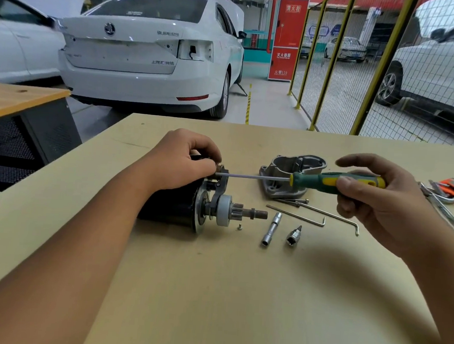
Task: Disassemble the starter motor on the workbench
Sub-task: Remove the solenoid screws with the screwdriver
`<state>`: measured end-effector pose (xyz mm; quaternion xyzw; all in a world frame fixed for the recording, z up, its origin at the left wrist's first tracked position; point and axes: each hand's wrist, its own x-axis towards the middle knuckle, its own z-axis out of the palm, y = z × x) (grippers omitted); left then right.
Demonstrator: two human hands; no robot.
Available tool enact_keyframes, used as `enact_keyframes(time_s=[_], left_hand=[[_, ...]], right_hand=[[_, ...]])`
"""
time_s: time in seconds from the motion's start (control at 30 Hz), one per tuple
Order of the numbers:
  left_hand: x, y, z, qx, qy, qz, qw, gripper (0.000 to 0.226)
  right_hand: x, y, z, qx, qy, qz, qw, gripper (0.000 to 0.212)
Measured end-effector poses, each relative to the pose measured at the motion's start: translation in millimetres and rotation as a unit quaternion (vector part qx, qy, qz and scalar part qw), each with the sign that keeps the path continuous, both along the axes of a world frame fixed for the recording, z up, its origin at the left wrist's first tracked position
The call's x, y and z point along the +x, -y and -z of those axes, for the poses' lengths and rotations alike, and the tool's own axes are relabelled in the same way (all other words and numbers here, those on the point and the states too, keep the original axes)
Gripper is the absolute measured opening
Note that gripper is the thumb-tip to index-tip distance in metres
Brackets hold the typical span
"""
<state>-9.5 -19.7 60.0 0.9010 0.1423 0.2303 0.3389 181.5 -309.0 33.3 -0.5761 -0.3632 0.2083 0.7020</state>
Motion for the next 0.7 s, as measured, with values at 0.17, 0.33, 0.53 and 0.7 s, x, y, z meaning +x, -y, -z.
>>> enact_keyframes(time_s=[0.17,0.33,0.53,0.7], left_hand=[[1,1,0,0.002,-0.001,-0.005,1.0,0.02],[2,2,0,-0.001,0.008,-0.005,1.0,0.016],[3,0,2,0.019,0.011,-0.01,1.0,0.019],[4,9,-2,0.026,0.009,-0.025,0.999,0.012]], right_hand=[[0,-2,3,-0.031,-0.002,0.001,1.0,0.04],[10,7,-2,-0.029,-0.037,0.027,0.999,0.032],[21,16,-2,0.01,-0.072,0.19,0.979,0.023],[17,-2,12,-0.137,0.042,0.381,0.913,0.028]])
